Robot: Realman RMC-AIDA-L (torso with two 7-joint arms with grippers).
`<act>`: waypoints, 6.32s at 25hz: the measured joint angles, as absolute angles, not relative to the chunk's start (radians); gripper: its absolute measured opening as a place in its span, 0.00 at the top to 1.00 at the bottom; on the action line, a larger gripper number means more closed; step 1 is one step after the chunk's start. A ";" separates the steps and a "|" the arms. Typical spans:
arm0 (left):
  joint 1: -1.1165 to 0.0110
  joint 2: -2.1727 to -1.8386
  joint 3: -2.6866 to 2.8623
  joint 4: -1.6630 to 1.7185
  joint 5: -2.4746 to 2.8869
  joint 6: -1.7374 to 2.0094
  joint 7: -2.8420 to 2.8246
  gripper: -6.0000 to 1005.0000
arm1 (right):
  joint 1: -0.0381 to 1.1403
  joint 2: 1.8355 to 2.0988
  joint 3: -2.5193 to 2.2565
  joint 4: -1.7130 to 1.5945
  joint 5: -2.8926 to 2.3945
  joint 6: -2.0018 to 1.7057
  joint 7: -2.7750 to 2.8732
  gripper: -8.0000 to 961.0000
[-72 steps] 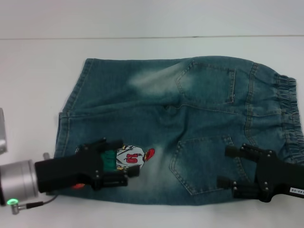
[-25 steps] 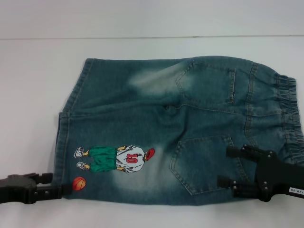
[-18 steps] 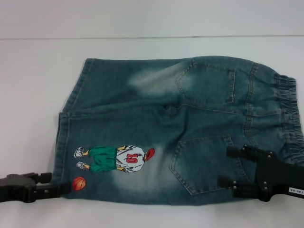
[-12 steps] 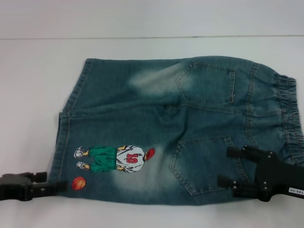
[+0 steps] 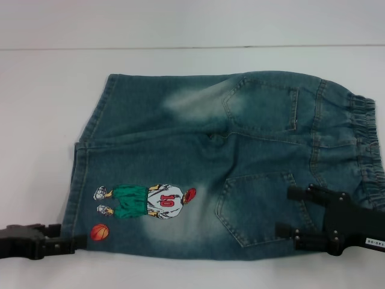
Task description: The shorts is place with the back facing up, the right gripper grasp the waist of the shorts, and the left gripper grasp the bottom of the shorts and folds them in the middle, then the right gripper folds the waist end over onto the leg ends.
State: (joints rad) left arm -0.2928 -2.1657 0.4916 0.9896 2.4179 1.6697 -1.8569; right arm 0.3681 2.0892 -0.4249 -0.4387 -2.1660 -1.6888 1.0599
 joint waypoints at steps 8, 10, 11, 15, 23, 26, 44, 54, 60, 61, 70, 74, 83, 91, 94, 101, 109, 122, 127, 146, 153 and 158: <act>-0.305 -2.168 0.507 0.989 2.403 1.695 -1.851 0.07 | 0.368 2.089 -0.425 -0.437 -2.166 -1.686 1.060 0.06; -0.309 -2.168 0.511 0.984 2.403 1.677 -1.852 0.07 | 0.368 2.089 -0.425 -0.436 -2.166 -1.684 1.060 0.06; -0.312 -2.168 0.515 0.982 2.403 1.669 -1.852 0.07 | 0.368 2.089 -0.425 -0.436 -2.166 -1.684 1.060 0.06; -0.314 -2.170 0.544 0.979 2.405 1.645 -1.858 0.07 | 0.368 2.088 -0.425 -0.430 -2.166 -1.684 1.060 0.07; -0.324 -2.170 0.558 0.981 2.400 1.632 -1.871 0.20 | 0.368 2.088 -0.425 -0.428 -2.166 -1.684 1.060 0.07; -0.325 -2.170 0.560 0.981 2.399 1.629 -1.871 0.34 | 0.368 2.088 -0.425 -0.428 -2.166 -1.684 1.060 0.07; -0.332 -2.171 0.563 0.980 2.397 1.617 -1.871 0.88 | 0.259 2.025 -0.157 -0.440 -2.076 -1.744 1.480 0.08; -0.336 -2.171 0.566 0.973 2.398 1.617 -1.873 0.98 | 0.239 1.939 -0.155 -0.553 -2.123 -1.715 1.894 0.08; -0.337 -2.171 0.568 0.972 2.398 1.617 -1.873 0.98 | 0.267 1.912 -0.157 -0.578 -2.220 -1.669 1.963 0.08; -0.337 -2.171 0.568 0.972 2.398 1.617 -1.872 0.98 | 0.271 1.911 -0.157 -0.578 -2.233 -1.659 1.963 0.09; -0.336 -2.171 0.568 0.964 2.398 1.616 -1.872 0.98 | 0.269 1.950 -0.153 -0.571 -2.259 -1.631 1.853 0.09; -0.338 -2.171 0.568 0.962 2.398 1.619 -1.874 0.98 | 0.267 1.957 -0.157 -0.571 -2.260 -1.612 1.849 0.09; -0.340 -2.171 0.568 0.970 2.398 1.627 -1.877 0.98 | 0.274 1.968 -0.176 -0.569 -2.261 -1.579 1.853 0.10; -0.341 -2.171 0.568 0.973 2.389 1.634 -1.878 0.98 | 0.281 1.976 -0.200 -0.569 -2.265 -1.576 1.857 0.10; -0.341 -2.171 0.568 0.975 2.388 1.637 -1.878 0.98 | 0.281 1.977 -0.204 -0.569 -2.270 -1.569 1.858 0.10; -0.342 -2.171 0.568 0.976 2.387 1.639 -1.878 0.98 | 0.287 1.980 -0.228 -0.569 -2.272 -1.563 1.859 0.10; -0.347 -2.171 0.568 0.973 2.387 1.639 -1.879 0.98 | 0.293 1.982 -0.247 -0.568 -2.272 -1.561 1.867 0.11; -0.350 -2.171 0.571 0.972 2.387 1.640 -1.881 0.98 | 0.284 1.968 -0.241 -0.578 -2.270 -1.661 1.874 0.11; -0.350 -2.171 0.576 0.971 2.387 1.640 -1.881 0.98 | 0.283 1.962 -0.236 -0.580 -2.270 -1.668 1.873 0.11; -0.353 -2.171 0.575 0.974 2.384 1.646 -1.881 0.98 | 0.295 1.971 -0.285 -0.596 -2.286 -1.614 1.822 0.43; -0.353 -2.168 0.575 0.972 2.375 1.655 -1.881 0.98 | 0.294 1.957 -0.281 -0.597 -2.284 -1.621 1.828 0.58; -0.348 -2.165 0.568 0.974 2.374 1.684 -1.880 0.98 | 0.284 1.948 -0.272 -0.597 -2.281 -1.646 1.830 0.75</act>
State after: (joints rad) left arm -0.3481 -2.1648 0.5681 0.9743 2.3744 1.6843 -1.8795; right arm 0.2838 1.9475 -0.2716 -0.5968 -2.2806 -1.6460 1.8298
